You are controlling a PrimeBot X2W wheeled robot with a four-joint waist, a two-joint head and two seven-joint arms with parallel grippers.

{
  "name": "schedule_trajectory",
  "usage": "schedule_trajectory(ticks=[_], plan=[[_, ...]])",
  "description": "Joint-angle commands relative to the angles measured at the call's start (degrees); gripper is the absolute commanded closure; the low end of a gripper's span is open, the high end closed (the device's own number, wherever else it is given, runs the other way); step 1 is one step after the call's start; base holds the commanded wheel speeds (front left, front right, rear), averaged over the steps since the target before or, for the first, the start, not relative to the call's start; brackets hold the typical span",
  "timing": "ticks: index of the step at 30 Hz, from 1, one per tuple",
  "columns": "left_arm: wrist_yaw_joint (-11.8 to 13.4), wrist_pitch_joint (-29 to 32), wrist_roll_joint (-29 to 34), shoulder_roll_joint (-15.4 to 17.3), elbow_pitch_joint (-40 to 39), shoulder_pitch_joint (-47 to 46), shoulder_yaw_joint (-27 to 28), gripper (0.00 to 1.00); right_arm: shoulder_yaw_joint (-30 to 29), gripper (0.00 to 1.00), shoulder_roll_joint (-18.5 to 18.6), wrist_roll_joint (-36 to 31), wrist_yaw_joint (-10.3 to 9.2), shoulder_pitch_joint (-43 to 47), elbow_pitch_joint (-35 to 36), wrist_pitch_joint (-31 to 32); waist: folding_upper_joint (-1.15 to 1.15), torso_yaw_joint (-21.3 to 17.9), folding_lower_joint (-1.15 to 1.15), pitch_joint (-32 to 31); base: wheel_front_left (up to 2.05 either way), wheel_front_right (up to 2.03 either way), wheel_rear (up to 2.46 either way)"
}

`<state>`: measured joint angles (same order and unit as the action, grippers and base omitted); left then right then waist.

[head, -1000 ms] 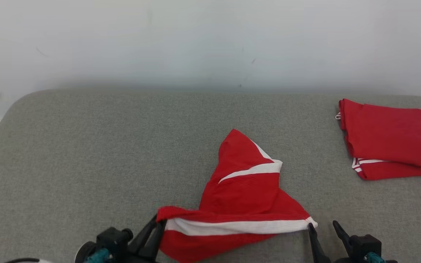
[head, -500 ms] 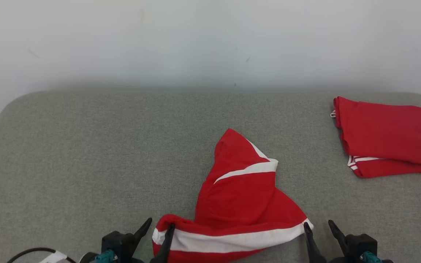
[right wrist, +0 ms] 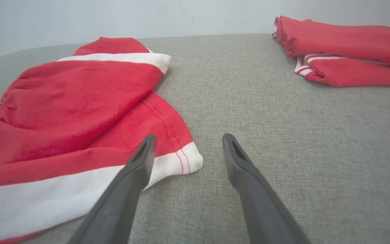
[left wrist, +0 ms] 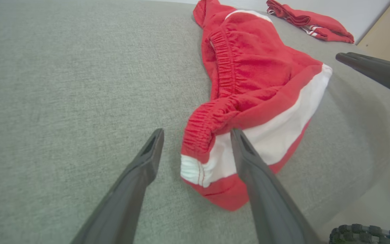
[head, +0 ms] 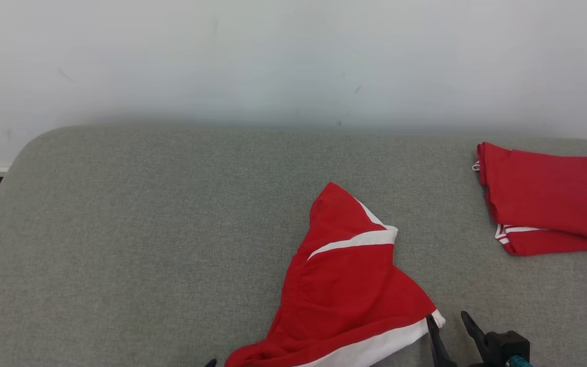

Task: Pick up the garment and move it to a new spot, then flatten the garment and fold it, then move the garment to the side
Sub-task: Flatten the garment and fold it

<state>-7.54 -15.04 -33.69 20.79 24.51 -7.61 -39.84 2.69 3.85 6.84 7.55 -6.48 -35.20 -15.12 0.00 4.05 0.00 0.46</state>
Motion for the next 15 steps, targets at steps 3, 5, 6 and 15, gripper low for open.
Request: schedule_trajectory(ticks=[3, 5, 6, 15], plan=[[0.1, -0.2, -1.6, 2.1, -2.1, 2.1, -2.4, 0.0, -0.1, 0.0, 0.3, 0.2, -0.11, 0.9, 0.3, 0.0, 0.0, 0.3, 0.0, 0.2, 0.0, 0.0, 0.0], [0.1, -0.2, -2.4, 2.9, -2.6, 2.7, -3.5, 0.0, -0.3, 0.0, 0.4, -0.1, -0.11, 1.1, 0.4, 0.0, 0.0, 0.5, 0.0, 0.2, 0.0, 0.0, 0.0], [0.1, -0.2, -2.4, 2.9, -2.6, 2.7, -3.5, 0.0, -0.3, 0.0, 0.4, -0.1, -0.11, 1.1, 0.4, 0.0, 0.0, 0.5, 0.0, 0.2, 0.0, 0.0, 0.0], [0.1, -0.2, -1.1, 2.0, 0.4, 0.4, -3.4, 0.0, 0.7, 0.0, 1.0, -0.6, -0.11, -0.6, -1.4, 0.0, 0.0, 0.7, 0.0, 0.0, 0.0, 0.0, 0.0]])
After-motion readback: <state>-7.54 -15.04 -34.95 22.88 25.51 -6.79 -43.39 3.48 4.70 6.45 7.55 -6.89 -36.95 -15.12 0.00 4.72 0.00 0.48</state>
